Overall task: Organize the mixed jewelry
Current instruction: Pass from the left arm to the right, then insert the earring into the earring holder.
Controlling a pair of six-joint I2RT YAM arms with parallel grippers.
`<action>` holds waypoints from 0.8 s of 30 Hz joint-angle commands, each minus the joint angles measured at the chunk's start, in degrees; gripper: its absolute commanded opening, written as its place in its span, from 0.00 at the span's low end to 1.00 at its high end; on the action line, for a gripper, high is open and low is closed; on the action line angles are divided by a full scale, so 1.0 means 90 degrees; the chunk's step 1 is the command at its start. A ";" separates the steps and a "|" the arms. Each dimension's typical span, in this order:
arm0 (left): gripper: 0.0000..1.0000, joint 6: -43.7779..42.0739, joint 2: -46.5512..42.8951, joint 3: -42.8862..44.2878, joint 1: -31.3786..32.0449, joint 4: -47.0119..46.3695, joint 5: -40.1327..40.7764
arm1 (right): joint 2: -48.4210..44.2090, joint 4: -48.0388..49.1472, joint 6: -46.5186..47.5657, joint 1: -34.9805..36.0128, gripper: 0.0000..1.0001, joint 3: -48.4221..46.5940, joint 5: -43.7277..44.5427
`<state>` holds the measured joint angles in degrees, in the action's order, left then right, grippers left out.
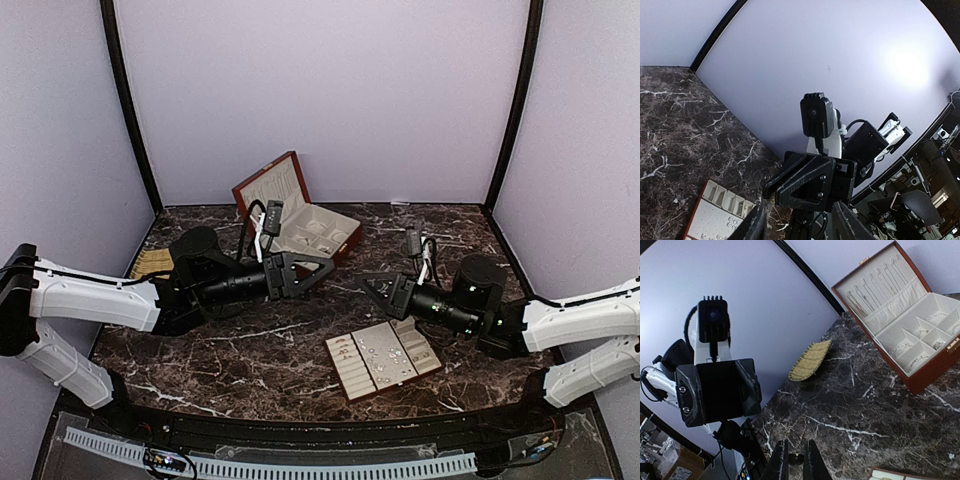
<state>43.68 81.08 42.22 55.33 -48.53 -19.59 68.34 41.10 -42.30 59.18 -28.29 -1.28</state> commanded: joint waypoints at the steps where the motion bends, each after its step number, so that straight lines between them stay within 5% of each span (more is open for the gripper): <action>1: 0.48 -0.0461 -0.0305 -0.0063 -0.0070 0.1018 0.0082 | -0.0205 -0.1836 0.0283 -0.0196 0.00 -0.0494 -0.0148; 13: 0.47 -0.2044 0.0545 0.0300 0.0022 0.3916 -0.0718 | 0.0636 -0.6170 0.0406 -0.0569 0.00 -0.1781 -0.0609; 24: 0.45 -0.2454 0.1559 0.1220 0.0042 0.5250 -0.1118 | 0.1366 -0.6940 0.0351 -0.0781 0.00 -0.2171 -0.0748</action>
<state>23.55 92.66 50.52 55.55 -6.39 -27.09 78.22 -19.25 -39.44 53.28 -44.60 -6.70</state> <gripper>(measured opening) 0.457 0.084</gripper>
